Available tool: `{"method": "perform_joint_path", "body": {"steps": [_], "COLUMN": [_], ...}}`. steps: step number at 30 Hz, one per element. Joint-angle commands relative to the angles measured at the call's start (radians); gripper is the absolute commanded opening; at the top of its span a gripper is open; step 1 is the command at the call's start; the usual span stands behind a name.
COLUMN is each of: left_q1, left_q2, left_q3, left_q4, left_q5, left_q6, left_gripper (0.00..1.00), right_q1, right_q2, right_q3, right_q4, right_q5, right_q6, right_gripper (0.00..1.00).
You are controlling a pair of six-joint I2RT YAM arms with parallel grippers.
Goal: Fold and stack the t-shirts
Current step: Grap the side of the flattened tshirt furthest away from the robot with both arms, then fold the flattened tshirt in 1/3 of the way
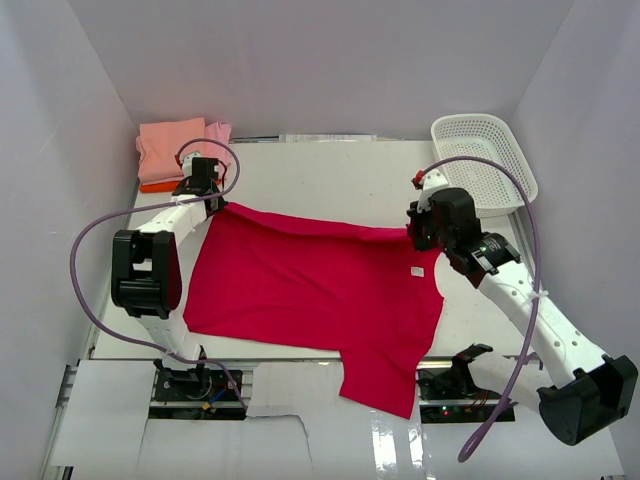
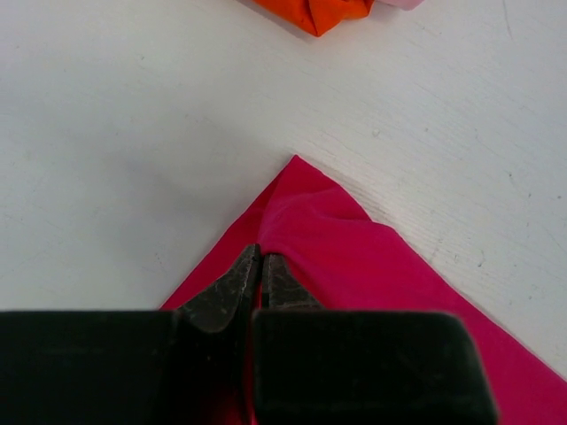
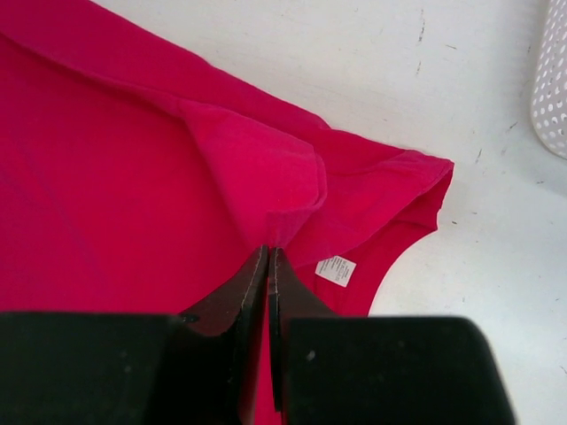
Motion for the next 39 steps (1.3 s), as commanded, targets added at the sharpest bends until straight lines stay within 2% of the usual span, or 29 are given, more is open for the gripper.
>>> {"method": "perform_joint_path", "body": {"steps": [1,12,25,39], "left_q1": [0.004,0.003,0.001,-0.014], "left_q2": [-0.078,-0.096,-0.121,-0.136], "left_q3": [-0.014,-0.049,-0.057,-0.043], "left_q4": [-0.002,-0.029,-0.031,-0.034], "left_q5": [-0.037,-0.067,-0.135,-0.129], "left_q6": [-0.007,-0.004,0.050,0.085], "left_gripper": [0.00,0.00,0.00,0.00], "right_q1": [0.023,0.095,0.112,0.133], "right_q2": [-0.033,-0.058,-0.067,-0.099], "right_q3": [-0.019,-0.077,-0.109,-0.129], "right_q4": [-0.005,-0.021,-0.080,-0.134], "right_q5": [0.024,0.062,0.041,0.061], "right_q6": [0.027,0.066,0.103,0.133], "right_gripper": [0.08,0.08,0.08,0.08]}}
